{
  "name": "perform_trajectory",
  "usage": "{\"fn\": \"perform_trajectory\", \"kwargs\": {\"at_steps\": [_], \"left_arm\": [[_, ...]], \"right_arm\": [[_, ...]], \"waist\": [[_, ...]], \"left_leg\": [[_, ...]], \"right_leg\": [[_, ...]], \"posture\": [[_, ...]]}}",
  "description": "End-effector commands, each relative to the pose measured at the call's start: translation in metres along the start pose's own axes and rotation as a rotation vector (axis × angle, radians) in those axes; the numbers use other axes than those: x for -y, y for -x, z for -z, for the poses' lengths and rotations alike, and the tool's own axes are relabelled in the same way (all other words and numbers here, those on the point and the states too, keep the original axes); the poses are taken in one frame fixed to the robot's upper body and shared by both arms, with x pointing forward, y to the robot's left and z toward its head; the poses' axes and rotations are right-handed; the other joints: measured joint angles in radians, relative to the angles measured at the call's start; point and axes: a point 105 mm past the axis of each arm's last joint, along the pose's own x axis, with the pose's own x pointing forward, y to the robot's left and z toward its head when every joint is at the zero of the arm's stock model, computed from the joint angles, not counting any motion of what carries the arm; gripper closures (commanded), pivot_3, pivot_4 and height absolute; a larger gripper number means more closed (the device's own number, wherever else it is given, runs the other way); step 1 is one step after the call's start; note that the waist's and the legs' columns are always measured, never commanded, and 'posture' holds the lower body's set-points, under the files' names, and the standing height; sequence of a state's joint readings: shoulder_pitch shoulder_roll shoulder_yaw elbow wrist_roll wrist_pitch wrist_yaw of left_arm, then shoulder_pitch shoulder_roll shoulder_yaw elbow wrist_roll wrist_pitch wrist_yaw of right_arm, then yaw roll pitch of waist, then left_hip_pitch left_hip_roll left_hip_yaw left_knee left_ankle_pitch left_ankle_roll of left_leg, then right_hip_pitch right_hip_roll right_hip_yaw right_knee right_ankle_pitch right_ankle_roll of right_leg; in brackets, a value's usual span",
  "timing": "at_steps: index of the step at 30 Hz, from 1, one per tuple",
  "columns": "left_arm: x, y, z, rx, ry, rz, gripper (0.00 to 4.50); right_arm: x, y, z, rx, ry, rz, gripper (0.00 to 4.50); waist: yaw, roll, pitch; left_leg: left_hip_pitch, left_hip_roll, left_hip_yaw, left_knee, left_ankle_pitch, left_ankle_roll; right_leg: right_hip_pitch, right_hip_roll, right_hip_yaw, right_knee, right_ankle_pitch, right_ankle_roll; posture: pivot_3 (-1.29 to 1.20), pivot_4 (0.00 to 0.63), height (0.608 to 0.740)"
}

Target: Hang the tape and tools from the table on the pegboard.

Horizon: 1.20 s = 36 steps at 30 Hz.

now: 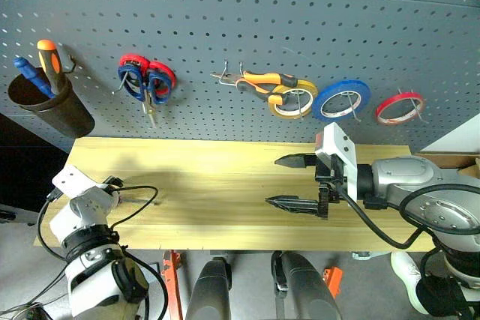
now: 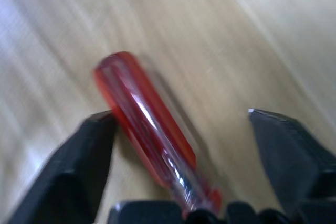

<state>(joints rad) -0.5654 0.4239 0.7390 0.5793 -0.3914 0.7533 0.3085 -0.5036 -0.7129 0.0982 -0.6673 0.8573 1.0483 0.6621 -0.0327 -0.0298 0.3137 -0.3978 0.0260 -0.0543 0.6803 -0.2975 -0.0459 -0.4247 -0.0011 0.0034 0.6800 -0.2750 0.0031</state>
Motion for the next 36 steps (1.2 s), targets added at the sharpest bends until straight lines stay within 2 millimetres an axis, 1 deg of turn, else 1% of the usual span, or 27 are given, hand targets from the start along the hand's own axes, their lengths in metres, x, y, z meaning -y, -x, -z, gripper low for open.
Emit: {"fn": "perform_trajectory", "kwargs": {"at_steps": [1,4,6,7,10,12,13,14,15,16,18,20,22,24,27,29,30,31,32,34,35,36], "left_arm": [[0.005,0.003,-0.005,0.008,-0.085,0.041,1.88],[0.006,0.009,-0.003,0.007,-0.158,0.078,2.98],[0.005,0.016,0.001,0.009,-0.207,0.105,3.59],[0.004,0.02,0.003,0.01,-0.221,0.117,3.65],[0.007,0.034,-0.002,0.083,-0.28,0.166,3.65],[0.007,0.044,-0.006,0.132,-0.255,0.179,3.65],[0.012,0.056,-0.02,0.241,-0.3,0.212,3.65],[0.017,0.072,-0.039,0.383,-0.36,0.243,3.65],[0.026,0.092,-0.056,0.529,-0.413,0.298,3.65],[0.034,0.111,-0.066,0.638,-0.464,0.341,3.65],[0.037,0.137,-0.078,0.769,-0.508,0.377,3.65],[0.04,0.157,-0.084,0.858,-0.56,0.404,3.65],[0.034,0.168,-0.085,0.9,-0.585,0.393,3.65],[0.024,0.174,-0.081,0.907,-0.61,0.368,3.65],[0.005,0.17,-0.063,0.839,-0.635,0.332,3.65],[0.001,0.165,-0.052,0.79,-0.648,0.34,3.65],[0.004,0.164,-0.047,0.777,-0.659,0.368,3.65],[0.012,0.167,-0.042,0.776,-0.675,0.415,3.65],[0.022,0.174,-0.038,0.794,-0.701,0.477,3.65],[0.05,0.197,-0.035,0.882,-0.791,0.617,3.65],[0.064,0.211,-0.037,0.942,-0.826,0.682,3.65],[0.074,0.22,-0.039,0.989,-0.844,0.724,3.65]], "right_arm": [[-0.005,0.005,-0.012,0.019,0.06,0.003,0.0],[-0.004,0.006,-0.015,0.02,0.071,0.006,0.0],[-0.004,0.006,-0.016,0.023,0.077,0.007,0.0],[-0.003,0.006,-0.017,0.025,0.079,0.008,0.0],[-0.002,0.006,-0.018,0.029,0.084,0.011,0.0],[0.0,0.006,-0.019,0.032,0.086,0.012,0.0],[0.001,0.006,-0.021,0.04,0.087,0.014,0.0],[0.002,0.006,-0.023,0.051,0.087,0.012,0.0],[0.002,0.006,-0.026,0.063,0.092,0.009,0.0],[0.002,0.007,-0.029,0.078,0.1,0.006,0.0],[0.003,0.008,-0.034,0.104,0.118,0.002,0.0],[0.004,0.009,-0.037,0.122,0.142,-0.006,0.0],[0.004,0.01,-0.039,0.136,0.169,-0.009,0.0],[0.005,0.01,-0.04,0.145,0.184,-0.018,0.0],[0.004,0.007,-0.039,0.146,0.178,-0.056,0.0],[0.002,0.005,-0.037,0.136,0.168,-0.083,0.0],[0.0,0.004,-0.036,0.133,0.166,-0.096,0.0],[-0.001,0.004,-0.036,0.134,0.166,-0.103,0.0],[-0.002,0.004,-0.036,0.138,0.168,-0.107,0.0],[-0.003,0.005,-0.038,0.147,0.169,-0.11,0.0],[-0.003,0.006,-0.038,0.151,0.174,-0.107,0.0],[-0.002,0.007,-0.039,0.154,0.179,-0.104,0.0]], "waist": [[-0.001,0.0,0.0],[-0.002,0.0,0.0],[-0.004,0.0,0.0],[-0.008,0.0,0.0],[-0.011,0.0,0.001],[-0.008,0.001,0.002],[-0.006,0.0,0.002],[-0.006,0.0,0.002],[-0.005,-0.001,0.003],[-0.004,-0.002,0.005],[0.001,-0.003,0.007],[0.003,-0.002,0.007],[0.004,0.0,0.008],[0.004,0.0,0.008],[0.001,0.0,0.008],[0.005,0.0,0.008],[0.006,0.0,0.008],[0.008,0.0,0.008],[0.013,0.0,0.008],[0.026,-0.001,0.009],[0.033,-0.001,0.009],[0.037,-0.001,0.009]], "left_leg": [[0.0,0.0,0.0,0.0,0.0,0.0],[0.0,0.0,0.0,0.0,0.0,0.0],[0.0,0.0,0.0,-0.001,0.0,0.0],[0.0,0.001,0.0,-0.001,0.0,0.0],[0.0,0.001,0.001,-0.001,0.0,-0.001],[0.0,0.001,0.0,-0.001,0.0,-0.001],[0.0,0.001,0.0,-0.001,0.0,-0.001],[0.0,0.001,0.0,-0.001,0.0,-0.001],[0.0,0.001,0.0,-0.001,0.0,-0.001],[0.0,0.001,0.0,-0.001,0.0,-0.001],[0.0,0.001,0.0,-0.002,0.001,-0.002],[0.0,0.001,0.0,-0.002,0.001,-0.002],[0.0,0.001,0.001,-0.003,0.001,-0.002],[0.0,0.0,0.002,-0.003,0.0,-0.001],[0.0,0.001,0.002,-0.003,-0.001,0.001],[0.0,0.001,0.001,-0.003,-0.002,0.002],[0.0,0.001,0.001,-0.003,-0.002,0.003],[0.0,0.001,0.0,-0.003,-0.002,0.003],[0.0,0.001,0.0,-0.003,-0.002,0.003],[-0.001,0.0,-0.001,-0.002,-0.002,0.003],[-0.001,0.0,-0.001,-0.001,-0.002,0.003],[-0.001,0.0,-0.001,-0.001,-0.001,0.003]], "right_leg": [[0.0,0.0,0.0,0.0,0.0,0.0],[-0.001,0.0,0.0,0.0,0.0,0.0],[-0.001,0.0,0.0,0.0,0.0,0.0],[-0.001,0.0,0.001,0.0,0.0,0.0],[-0.001,0.0,0.001,0.0,0.0,0.0],[-0.001,0.0,0.0,0.0,0.0,0.0],[-0.001,0.0,0.001,0.0,0.0,0.0],[-0.001,0.0,0.001,0.0,0.0,0.0],[-0.001,0.0,0.001,0.0,0.0,0.0],[-0.001,0.0,0.001,0.0,0.0,0.0],[-0.001,0.0,0.001,-0.001,0.0,0.0],[-0.001,0.0,0.001,-0.001,0.0,0.0],[-0.001,-0.001,0.002,-0.002,0.0,0.0],[-0.001,-0.001,0.003,-0.002,0.0,0.0],[-0.001,-0.001,0.003,-0.003,0.0,0.0],[-0.001,-0.001,0.002,-0.002,0.0,0.0],[-0.001,-0.001,0.001,-0.002,0.0,0.0],[-0.001,-0.001,0.001,-0.001,0.0,0.0],[-0.001,-0.001,0.001,-0.001,0.0,0.0],[-0.001,-0.001,0.0,0.0,0.0,0.0],[-0.001,-0.001,0.0,0.0,0.0,0.0],[-0.001,-0.001,0.0,-0.001,0.0,0.0]], "posture": [[-0.1,0.337,0.74],[-0.1,0.337,0.74],[-0.09,0.339,0.74],[-0.09,0.339,0.74],[-0.08,0.34,0.74],[-0.08,0.341,0.74],[-0.08,0.341,0.74],[-0.07,0.339,0.74],[-0.07,0.339,0.74],[-0.06,0.337,0.74],[-0.05,0.334,0.74],[-0.04,0.329,0.74],[-0.02,0.324,0.74],[0.0,0.318,0.74],[0.01,0.314,0.74],[0.02,0.312,0.74],[0.02,0.311,0.74],[0.02,0.311,0.74],[0.02,0.311,0.74],[0.01,0.312,0.74],[0.01,0.312,0.74],[0.01,0.311,0.74]]}}
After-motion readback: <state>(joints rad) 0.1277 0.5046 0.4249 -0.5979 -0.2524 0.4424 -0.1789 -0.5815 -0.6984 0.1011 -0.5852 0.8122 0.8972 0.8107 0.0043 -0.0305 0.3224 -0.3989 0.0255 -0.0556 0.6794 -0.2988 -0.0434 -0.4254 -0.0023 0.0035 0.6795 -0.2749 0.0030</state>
